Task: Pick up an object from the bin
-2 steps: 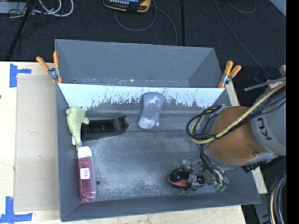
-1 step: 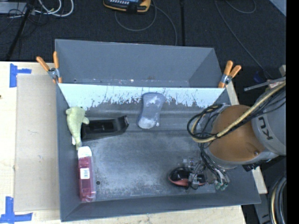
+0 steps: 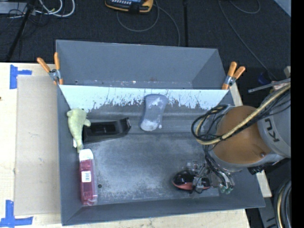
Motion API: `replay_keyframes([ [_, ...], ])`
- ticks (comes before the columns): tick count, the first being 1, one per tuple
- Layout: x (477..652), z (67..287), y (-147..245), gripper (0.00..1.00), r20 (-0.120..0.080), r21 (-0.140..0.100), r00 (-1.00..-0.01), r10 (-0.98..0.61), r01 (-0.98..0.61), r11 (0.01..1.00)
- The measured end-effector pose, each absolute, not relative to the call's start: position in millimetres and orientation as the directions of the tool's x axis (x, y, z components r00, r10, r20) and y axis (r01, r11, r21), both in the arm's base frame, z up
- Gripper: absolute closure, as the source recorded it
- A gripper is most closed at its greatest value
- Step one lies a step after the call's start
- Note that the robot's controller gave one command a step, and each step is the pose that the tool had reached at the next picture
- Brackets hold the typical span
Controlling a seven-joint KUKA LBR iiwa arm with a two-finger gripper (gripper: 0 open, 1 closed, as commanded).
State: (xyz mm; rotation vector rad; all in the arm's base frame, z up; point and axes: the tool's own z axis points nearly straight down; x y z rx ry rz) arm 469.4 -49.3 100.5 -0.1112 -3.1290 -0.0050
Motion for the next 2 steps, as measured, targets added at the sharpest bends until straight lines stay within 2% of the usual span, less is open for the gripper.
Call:
replay_keyframes([
  [1,468.1,121,-49,1.00,0.014,0.003,-0.997,0.071,0.071,0.997],
  [2,469.1,161,-49,1.00,0.013,0.003,-0.998,0.068,0.068,0.998],
])
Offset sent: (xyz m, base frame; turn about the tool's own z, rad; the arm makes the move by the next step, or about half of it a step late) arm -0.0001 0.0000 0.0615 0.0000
